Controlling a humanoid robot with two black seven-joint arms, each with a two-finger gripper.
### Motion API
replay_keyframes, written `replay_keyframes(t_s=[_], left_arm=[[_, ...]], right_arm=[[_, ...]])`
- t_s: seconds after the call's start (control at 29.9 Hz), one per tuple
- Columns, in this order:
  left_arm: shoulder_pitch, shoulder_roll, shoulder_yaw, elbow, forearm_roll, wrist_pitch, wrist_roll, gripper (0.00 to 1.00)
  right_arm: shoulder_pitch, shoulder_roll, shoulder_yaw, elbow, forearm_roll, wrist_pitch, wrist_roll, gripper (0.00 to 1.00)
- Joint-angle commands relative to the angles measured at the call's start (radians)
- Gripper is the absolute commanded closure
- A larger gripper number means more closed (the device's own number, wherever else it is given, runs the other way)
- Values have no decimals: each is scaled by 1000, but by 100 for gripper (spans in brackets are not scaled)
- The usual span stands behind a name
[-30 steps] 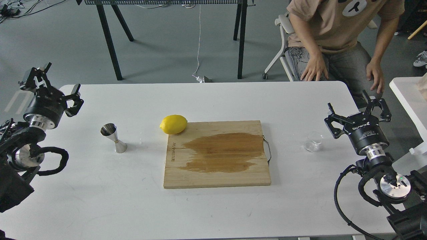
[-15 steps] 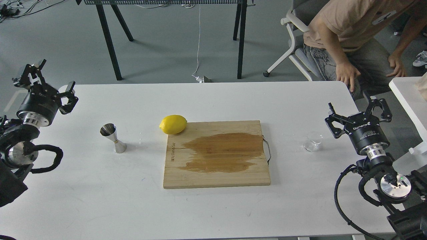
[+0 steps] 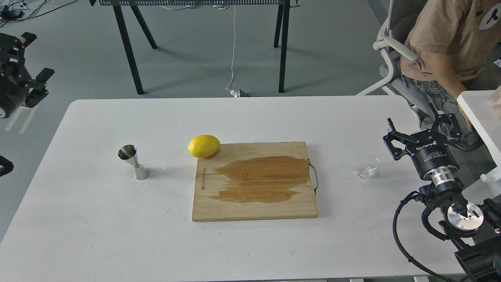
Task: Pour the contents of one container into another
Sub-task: 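Move the left gripper down toward the metal jigger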
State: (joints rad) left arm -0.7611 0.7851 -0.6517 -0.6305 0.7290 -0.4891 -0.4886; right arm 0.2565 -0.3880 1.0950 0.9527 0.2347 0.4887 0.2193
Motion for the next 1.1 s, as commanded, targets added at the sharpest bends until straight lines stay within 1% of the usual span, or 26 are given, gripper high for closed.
replay_keyframes(t_s=[0.0,0.1,0.17,0.27,0.37,0.43,0.63,0.74,0.87,0.97,1.07], left_arm=[[32,81,6,-237,128,0,0,0],[100,153,0,-430,155,0,0,0],[126,193,7,-535,179,97,0,0],[154,212,9,-604,330,260,0,0],[216,207,9,-611,528,441,0,1],[270,207,9,-611,610,541,0,1],[428,206,9,-611,653,737,0,1],[500,189,9,-611,702,811,0,1],[583,120,9,-600,783,874,0,1],[621,68,7,-585,831,908,0,1],[626,10,9,-523,860,914,0,1]], right_arm=[[-2,0,0,0,0,0,0,1],[-3,0,0,0,0,0,0,1],[-5,0,0,0,0,0,0,1],[-8,0,0,0,0,0,2,1],[-11,0,0,-2,0,0,2,1],[-13,0,0,-5,0,0,2,1],[-16,0,-1,-9,0,0,0,1],[-20,0,-3,-9,0,0,2,1],[-22,0,-4,-9,0,0,2,1],[-25,0,-4,-8,0,0,2,1],[-26,0,-7,-6,0,0,0,1]])
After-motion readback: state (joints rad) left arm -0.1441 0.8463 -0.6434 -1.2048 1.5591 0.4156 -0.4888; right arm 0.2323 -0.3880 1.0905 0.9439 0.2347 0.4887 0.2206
